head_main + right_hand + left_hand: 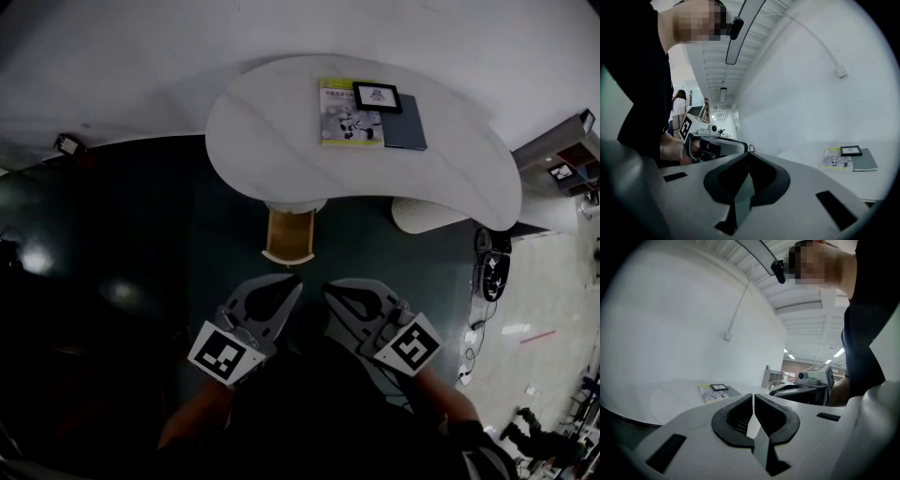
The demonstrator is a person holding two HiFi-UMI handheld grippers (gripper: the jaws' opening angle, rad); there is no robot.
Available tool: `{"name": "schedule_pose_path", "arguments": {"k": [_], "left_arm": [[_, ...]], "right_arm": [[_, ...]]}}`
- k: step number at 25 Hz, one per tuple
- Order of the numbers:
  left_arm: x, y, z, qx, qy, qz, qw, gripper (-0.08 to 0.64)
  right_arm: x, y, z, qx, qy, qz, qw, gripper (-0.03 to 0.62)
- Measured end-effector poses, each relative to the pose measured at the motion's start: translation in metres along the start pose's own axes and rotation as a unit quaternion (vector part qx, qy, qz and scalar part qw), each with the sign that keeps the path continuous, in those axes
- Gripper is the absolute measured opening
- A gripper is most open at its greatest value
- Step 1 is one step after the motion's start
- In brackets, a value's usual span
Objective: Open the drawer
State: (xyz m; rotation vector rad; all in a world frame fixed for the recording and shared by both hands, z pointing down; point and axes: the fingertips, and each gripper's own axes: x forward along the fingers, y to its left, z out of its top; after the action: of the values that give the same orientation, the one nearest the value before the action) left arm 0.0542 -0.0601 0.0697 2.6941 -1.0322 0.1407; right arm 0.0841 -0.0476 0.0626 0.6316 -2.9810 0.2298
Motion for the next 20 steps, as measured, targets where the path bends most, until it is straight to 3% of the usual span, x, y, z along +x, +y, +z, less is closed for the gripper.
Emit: {"name": "schedule_pose_path", "arguments": {"k": [3,6,10,20], "left_arm": [[-0.002,-0.007,0.008,-0.006,0.003,0.023,0.9997,0.023],[-0.008,-0.026,0.021,-0.019,-0.008,0.02,0.9996,0.023],[-0.018,-0.047,0.029,0.011,-0.012,0.013,0.9998,0.023],[-0.047,-0.051,0.05,0.038,-0.026,0.055,0.9974,0.021]], "right_arm": [[-0.017,0.0,0.021,0.013,-0.018,-0.014,1.0,0.017],[-0.032,0.008,0.038,0.018,-0.036,-0.017,0.999,0.017],[-0.045,0.019,0.052,0.005,-0.049,-0.02,0.999,0.017],[-0.065,0.037,0.082,0.0,-0.101,-0.021,0.995,0.017]]}}
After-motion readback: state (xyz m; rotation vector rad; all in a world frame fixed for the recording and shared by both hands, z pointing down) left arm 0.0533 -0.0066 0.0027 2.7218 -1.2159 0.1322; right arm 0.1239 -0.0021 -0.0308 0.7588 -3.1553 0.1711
